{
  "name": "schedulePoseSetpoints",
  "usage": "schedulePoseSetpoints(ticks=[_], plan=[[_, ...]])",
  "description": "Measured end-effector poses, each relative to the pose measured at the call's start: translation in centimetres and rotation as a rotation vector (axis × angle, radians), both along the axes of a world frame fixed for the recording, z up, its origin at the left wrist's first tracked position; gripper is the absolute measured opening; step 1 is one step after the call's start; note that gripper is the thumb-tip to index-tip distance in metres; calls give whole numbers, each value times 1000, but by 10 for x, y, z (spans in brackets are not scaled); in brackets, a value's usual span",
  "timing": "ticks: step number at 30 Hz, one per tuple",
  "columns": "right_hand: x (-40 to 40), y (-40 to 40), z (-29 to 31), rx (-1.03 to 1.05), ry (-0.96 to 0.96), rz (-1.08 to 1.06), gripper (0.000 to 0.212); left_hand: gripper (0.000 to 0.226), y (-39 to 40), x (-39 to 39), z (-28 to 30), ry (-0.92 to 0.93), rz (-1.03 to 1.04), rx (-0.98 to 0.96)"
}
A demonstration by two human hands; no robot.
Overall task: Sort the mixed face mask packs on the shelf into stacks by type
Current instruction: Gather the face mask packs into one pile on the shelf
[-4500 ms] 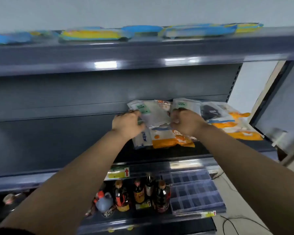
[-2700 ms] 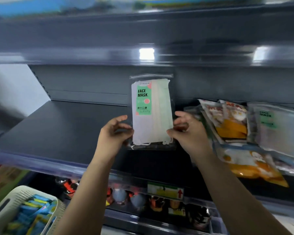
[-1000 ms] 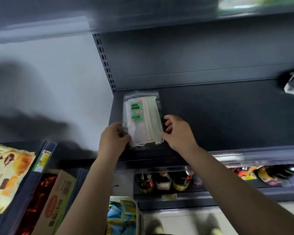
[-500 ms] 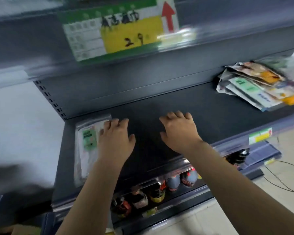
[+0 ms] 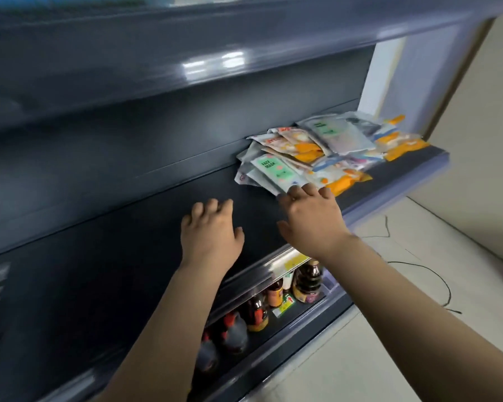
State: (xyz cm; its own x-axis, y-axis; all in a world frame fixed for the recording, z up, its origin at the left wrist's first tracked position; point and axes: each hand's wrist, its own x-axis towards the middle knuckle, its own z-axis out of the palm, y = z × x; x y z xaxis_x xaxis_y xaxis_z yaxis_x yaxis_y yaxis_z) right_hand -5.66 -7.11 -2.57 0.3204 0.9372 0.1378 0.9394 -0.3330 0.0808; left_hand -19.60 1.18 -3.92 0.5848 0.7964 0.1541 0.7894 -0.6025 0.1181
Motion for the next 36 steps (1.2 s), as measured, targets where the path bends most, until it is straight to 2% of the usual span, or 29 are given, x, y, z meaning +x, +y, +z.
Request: schedulePoseSetpoints(ticks=[8, 17, 28, 32, 35, 36], plan=[[112, -40, -1, -34, -35, -55, 47, 52, -36, 124, -4, 17, -70, -6], [198, -26, -3, -11, -19, -82, 50, 54, -16, 224, -2, -2, -111, 8], [286, 24, -8, 235, 458, -98, 43, 45, 30, 291, 8, -54, -25, -31], [316, 39, -6, 265, 537, -86, 36, 49, 39, 309, 5, -59, 12, -80], [337, 52, -11, 279, 567, -40, 19, 48, 44, 322, 2, -90, 62, -128], [342, 57, -13, 273, 573, -27, 19, 47, 45, 326, 1, -95, 88, -133]])
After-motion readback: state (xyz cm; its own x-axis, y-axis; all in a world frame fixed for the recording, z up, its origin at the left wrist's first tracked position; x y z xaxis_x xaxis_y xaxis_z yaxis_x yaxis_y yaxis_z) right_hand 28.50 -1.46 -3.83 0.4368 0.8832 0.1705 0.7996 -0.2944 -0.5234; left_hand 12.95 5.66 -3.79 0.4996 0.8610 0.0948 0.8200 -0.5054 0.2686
